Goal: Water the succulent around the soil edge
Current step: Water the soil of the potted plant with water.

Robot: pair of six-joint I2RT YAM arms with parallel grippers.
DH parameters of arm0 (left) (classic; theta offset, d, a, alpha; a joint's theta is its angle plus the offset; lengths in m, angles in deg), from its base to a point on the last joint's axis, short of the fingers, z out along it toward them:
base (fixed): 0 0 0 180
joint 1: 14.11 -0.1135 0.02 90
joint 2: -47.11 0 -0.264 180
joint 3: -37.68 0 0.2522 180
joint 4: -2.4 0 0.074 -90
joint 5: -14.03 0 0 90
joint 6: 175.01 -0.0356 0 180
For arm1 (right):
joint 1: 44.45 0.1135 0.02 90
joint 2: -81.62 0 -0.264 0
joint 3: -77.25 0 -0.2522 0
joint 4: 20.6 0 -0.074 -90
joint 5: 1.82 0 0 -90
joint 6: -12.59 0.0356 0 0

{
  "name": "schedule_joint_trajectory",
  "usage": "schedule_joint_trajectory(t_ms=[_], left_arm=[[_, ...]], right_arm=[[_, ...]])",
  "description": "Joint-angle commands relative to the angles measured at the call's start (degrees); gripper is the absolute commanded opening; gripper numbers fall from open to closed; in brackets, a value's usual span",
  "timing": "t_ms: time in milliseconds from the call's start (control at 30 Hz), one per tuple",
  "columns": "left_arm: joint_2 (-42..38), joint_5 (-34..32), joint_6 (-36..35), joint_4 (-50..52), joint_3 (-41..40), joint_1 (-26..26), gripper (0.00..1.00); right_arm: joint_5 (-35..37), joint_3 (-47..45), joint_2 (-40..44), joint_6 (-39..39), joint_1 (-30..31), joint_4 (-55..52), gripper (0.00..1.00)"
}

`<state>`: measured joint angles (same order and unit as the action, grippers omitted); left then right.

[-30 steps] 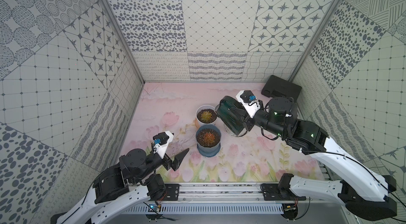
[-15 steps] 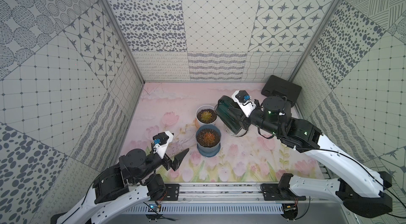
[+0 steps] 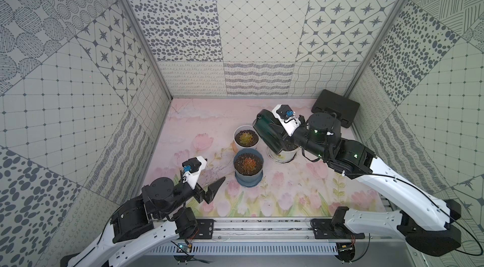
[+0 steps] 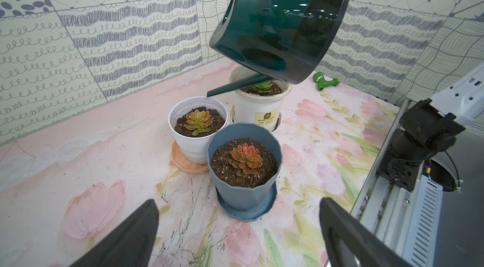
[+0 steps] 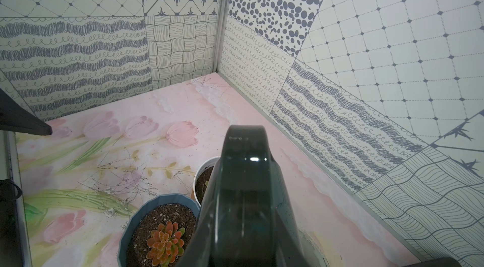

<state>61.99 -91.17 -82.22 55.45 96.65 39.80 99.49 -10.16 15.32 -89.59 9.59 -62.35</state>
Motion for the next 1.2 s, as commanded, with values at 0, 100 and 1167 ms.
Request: schedule_joint_trajectory(t_ms=[0,100,1167], left_arm=[[-0.37,-0.09,-1.28,-0.86,-0.17,0.03,0.99],[-0.41,-0.09,-1.29,-0.88,-0.12,0.03,0.99],[0.59,-1.74,-1.27,-1.32,-0.73,-0.04,0.98]], right_arm=[[0.03,0.01,-0.51,-0.87,0.19,6.72,0.00],[0.30,-0.16,-1.00,-1.08,0.26,6.97,0.00],[1.33,-55.50,47.58,8.60,0.27,53.99,0.00]])
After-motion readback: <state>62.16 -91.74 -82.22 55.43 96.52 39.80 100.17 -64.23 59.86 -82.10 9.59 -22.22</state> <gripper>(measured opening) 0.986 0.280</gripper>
